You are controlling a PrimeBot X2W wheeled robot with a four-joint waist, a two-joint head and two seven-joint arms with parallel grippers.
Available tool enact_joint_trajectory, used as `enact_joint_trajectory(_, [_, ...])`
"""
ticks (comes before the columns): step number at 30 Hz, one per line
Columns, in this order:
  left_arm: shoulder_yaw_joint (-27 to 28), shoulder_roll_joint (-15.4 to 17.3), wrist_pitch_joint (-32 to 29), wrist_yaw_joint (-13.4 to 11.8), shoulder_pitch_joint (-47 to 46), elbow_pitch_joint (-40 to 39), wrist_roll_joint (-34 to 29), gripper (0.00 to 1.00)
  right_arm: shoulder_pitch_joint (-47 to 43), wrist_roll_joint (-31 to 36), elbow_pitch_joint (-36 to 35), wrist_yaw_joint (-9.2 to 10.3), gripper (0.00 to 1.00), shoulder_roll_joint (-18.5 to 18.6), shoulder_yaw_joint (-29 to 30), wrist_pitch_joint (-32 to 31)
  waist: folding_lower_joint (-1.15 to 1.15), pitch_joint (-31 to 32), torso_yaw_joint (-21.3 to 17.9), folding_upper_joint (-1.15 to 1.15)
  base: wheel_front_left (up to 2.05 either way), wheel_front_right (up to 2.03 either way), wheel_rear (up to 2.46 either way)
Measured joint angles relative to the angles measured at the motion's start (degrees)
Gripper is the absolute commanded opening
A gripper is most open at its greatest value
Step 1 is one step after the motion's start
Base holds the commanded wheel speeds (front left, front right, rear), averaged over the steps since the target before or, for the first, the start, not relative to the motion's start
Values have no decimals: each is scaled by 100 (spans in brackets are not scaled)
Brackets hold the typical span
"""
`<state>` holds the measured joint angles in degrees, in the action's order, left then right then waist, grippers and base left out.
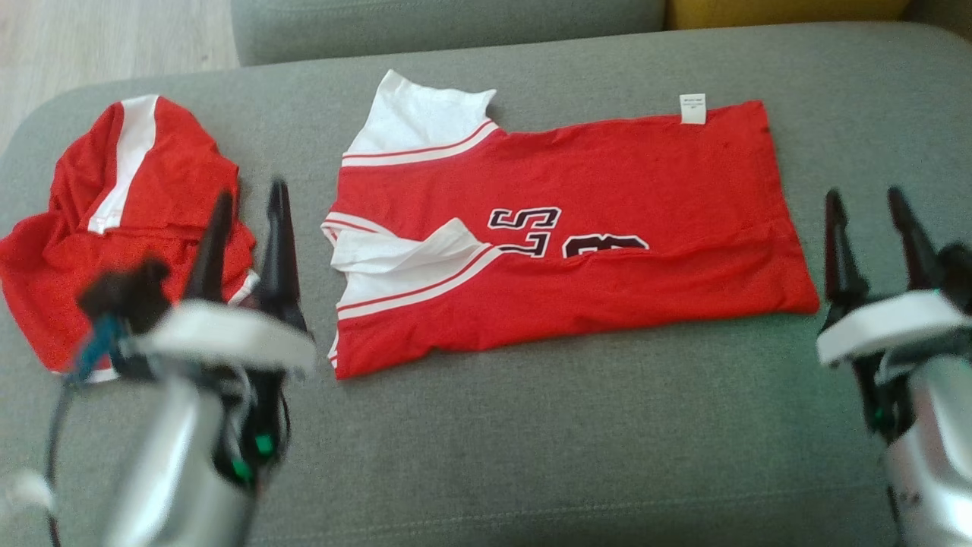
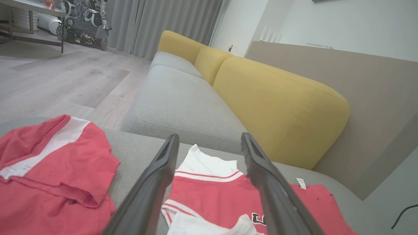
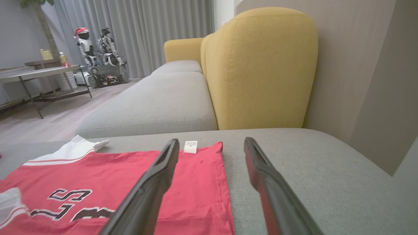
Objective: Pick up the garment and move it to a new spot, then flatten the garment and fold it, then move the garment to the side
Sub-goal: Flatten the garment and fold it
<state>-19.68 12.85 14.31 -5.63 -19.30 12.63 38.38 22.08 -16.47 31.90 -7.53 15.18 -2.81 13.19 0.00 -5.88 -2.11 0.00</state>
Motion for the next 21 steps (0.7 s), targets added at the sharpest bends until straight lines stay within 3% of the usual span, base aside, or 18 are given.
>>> enact_joint_trajectory(4, [657,-597,0,127,985,-411,-907,100,-526,367,-465,0,100,-312,248,92,0,88,-73,0,0,0,0])
enact_joint_trajectory(8, [1029,-910,0,334,1589,-369,-1481,100,-1023,671,-792,0,100,-641,519,102,0,142,-159,0,0,0,0])
enact_joint_trajectory(12, [1124,-965,0,555,1679,-163,-1826,100,-1254,784,-938,0,100,-844,605,103,0,151,-244,0,0,0,0])
enact_joint_trajectory(21, [1040,-1005,0,598,1575,787,-2008,100,-1244,848,-1098,0,100,-921,602,103,0,59,-424,0,0,0,0])
